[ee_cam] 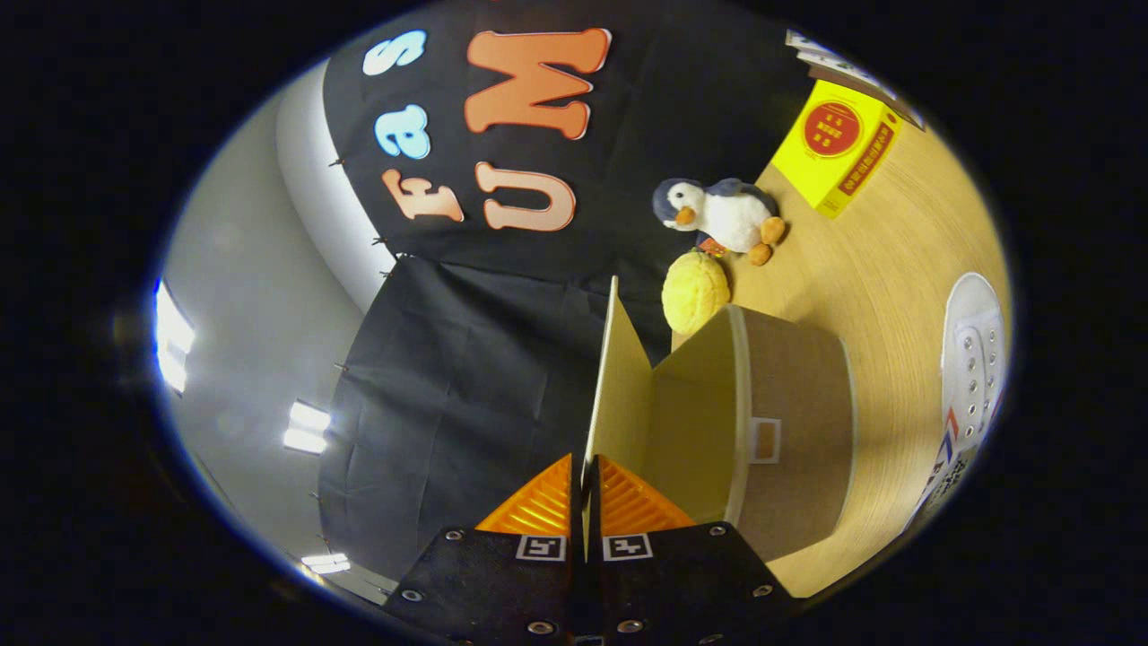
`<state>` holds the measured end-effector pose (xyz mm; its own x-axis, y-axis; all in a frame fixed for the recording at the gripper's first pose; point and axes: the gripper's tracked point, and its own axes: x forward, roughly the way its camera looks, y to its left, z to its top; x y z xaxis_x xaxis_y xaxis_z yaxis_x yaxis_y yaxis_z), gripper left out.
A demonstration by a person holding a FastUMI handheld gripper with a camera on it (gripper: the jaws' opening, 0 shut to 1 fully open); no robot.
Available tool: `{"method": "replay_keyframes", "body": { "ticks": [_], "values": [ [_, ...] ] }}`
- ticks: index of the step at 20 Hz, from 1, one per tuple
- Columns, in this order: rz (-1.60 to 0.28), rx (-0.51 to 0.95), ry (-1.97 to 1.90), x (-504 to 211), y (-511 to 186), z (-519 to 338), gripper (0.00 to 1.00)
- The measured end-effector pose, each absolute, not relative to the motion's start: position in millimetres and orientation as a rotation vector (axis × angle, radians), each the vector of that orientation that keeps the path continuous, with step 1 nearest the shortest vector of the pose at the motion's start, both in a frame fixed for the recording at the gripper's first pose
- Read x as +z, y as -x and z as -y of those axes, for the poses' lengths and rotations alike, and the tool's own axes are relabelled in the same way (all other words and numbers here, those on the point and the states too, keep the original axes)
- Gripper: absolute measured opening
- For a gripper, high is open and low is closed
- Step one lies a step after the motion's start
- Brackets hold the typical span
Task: Open the storage box then place both shoes into the box .Put the left shoe in first, then the right shoe, with the right side of both shoes facing outward in a uniform manner.
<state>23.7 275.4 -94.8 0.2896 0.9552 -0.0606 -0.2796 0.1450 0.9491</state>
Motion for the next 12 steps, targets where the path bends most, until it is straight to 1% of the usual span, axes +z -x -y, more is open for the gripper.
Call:
{"method": "replay_keyframes", "body": {
  "ticks": [4,6,8,12],
  "values": [
    [-0.784,1.081,-0.939,-63,-10,-316,0.02],
    [-0.746,1.032,-0.872,-56,-9,-333,0.02],
    [-0.69,1.023,-0.8,-42,-2,-357,0.02],
    [-0.704,1.039,-0.727,-39,17,-407,0.03]
  ]
}}
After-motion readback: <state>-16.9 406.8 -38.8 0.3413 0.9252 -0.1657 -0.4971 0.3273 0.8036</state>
